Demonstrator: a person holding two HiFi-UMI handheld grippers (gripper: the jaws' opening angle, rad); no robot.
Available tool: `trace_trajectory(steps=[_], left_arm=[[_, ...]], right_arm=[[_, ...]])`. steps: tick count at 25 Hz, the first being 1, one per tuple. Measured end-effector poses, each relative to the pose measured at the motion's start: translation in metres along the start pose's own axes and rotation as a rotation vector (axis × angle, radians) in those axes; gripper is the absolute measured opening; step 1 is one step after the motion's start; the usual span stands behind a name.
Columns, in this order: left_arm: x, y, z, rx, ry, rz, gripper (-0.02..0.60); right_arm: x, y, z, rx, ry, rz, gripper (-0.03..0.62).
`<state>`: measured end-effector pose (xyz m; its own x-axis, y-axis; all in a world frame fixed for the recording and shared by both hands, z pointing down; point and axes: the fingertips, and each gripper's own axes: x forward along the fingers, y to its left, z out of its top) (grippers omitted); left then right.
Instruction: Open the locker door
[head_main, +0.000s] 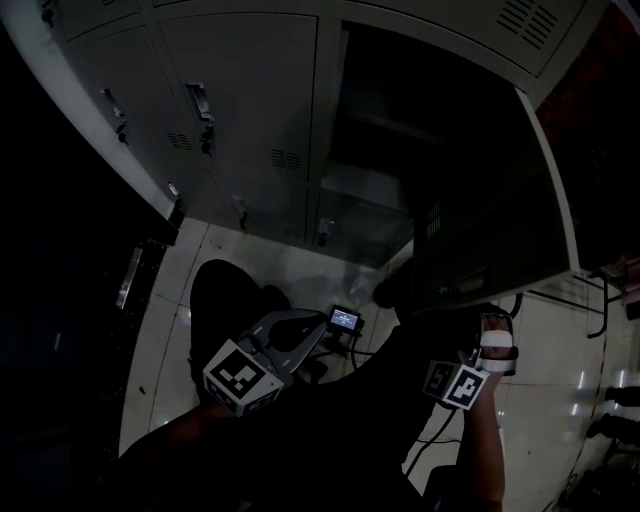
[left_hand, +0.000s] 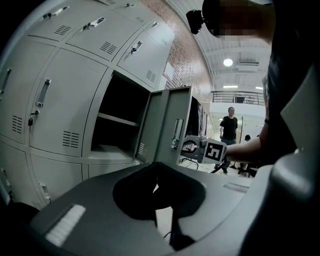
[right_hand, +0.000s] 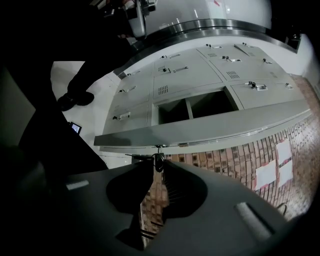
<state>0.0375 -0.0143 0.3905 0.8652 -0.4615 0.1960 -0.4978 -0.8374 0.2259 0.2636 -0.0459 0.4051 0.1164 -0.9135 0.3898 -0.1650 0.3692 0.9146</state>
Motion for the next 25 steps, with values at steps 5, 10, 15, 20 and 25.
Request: trace_trajectory(steps=[5, 10, 15, 20, 25], left_arm=[[-0.001, 0.001, 0.0, 0.001, 0.003, 0.006, 0.012], [-0.001, 0.001, 0.001, 0.004, 0.002, 0.005, 0.012], [-0.002, 0.0, 0.0, 0.004, 0.001, 0.003, 0.012], [-0.002, 0.002, 0.005, 0.01, -0.007, 0.011, 0.012], [-0.002, 0.007, 0.005, 0.009, -0.013, 0.02, 0.012]], right_arm=[[0.002, -0.002, -0.015, 0.01, 0.033, -0.011, 0.061], [0.004, -0.004, -0.023, 0.001, 0.027, -0.013, 0.061], [0.003, -0.004, -0.023, 0.018, 0.006, -0.009, 0.067], [-0.02, -0.006, -0.03, 0.238, -0.018, 0.033, 0.088], [-0.057, -0.014, -0.016, 0.65, -0.176, 0.13, 0.061]])
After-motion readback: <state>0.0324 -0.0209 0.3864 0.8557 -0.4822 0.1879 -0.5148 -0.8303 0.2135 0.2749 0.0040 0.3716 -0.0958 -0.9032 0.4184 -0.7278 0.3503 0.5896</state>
